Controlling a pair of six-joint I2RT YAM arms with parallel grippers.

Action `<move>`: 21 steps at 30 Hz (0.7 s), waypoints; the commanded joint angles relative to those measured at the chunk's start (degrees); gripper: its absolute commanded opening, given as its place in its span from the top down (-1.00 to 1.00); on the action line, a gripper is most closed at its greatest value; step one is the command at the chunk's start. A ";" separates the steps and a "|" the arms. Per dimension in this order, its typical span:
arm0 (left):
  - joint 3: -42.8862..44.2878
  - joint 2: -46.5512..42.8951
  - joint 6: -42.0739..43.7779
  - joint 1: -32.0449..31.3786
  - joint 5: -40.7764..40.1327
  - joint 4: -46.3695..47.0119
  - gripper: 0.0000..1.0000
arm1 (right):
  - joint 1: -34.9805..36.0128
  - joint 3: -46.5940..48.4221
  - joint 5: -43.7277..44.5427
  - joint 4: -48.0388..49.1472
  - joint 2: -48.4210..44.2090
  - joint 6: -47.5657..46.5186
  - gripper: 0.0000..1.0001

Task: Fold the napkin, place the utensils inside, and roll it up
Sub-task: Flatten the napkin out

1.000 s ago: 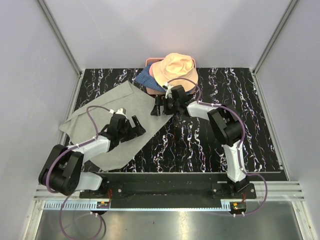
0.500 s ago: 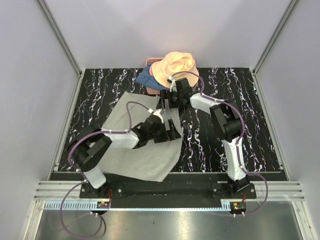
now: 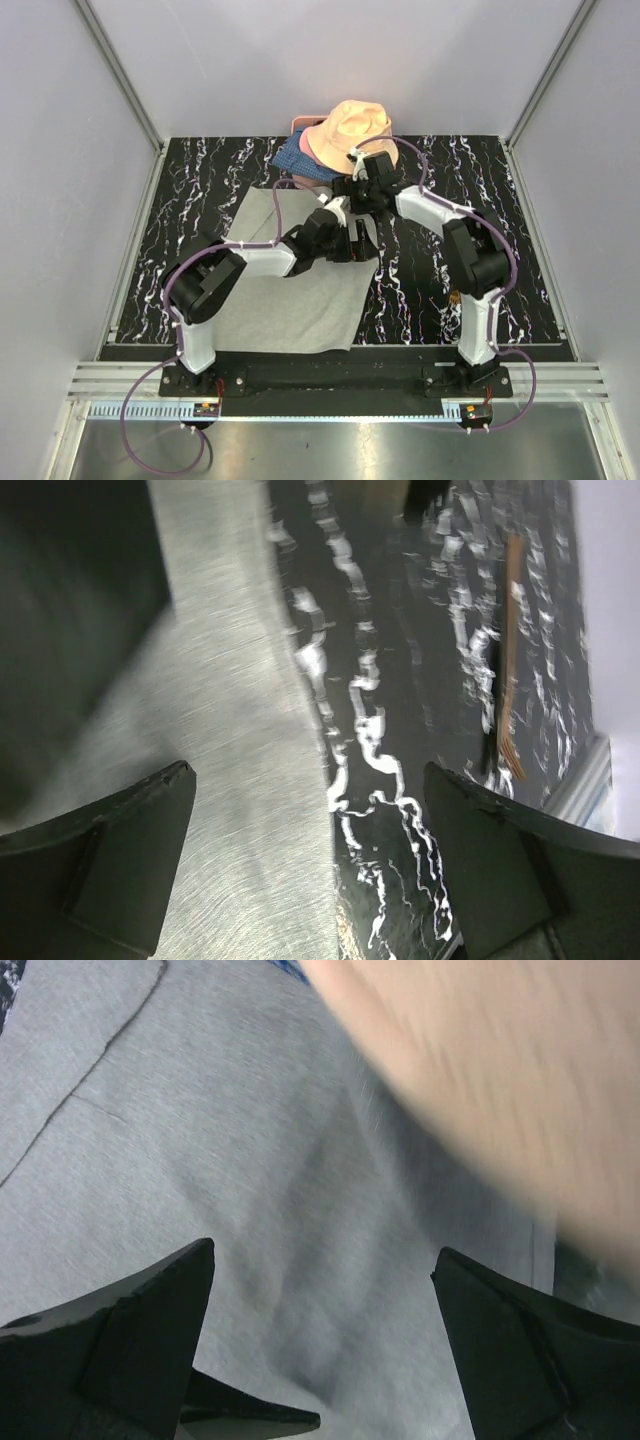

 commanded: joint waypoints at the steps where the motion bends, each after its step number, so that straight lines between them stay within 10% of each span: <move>1: -2.03 -0.12 -0.52 6.89 -4.59 -6.26 -0.97 | -1.04 -9.10 1.40 -1.46 -17.33 1.33 -0.99; 21: -12.84 -21.99 10.91 9.53 -8.63 -12.51 -0.97 | -0.95 -45.51 -1.48 1.52 -43.82 19.61 -0.84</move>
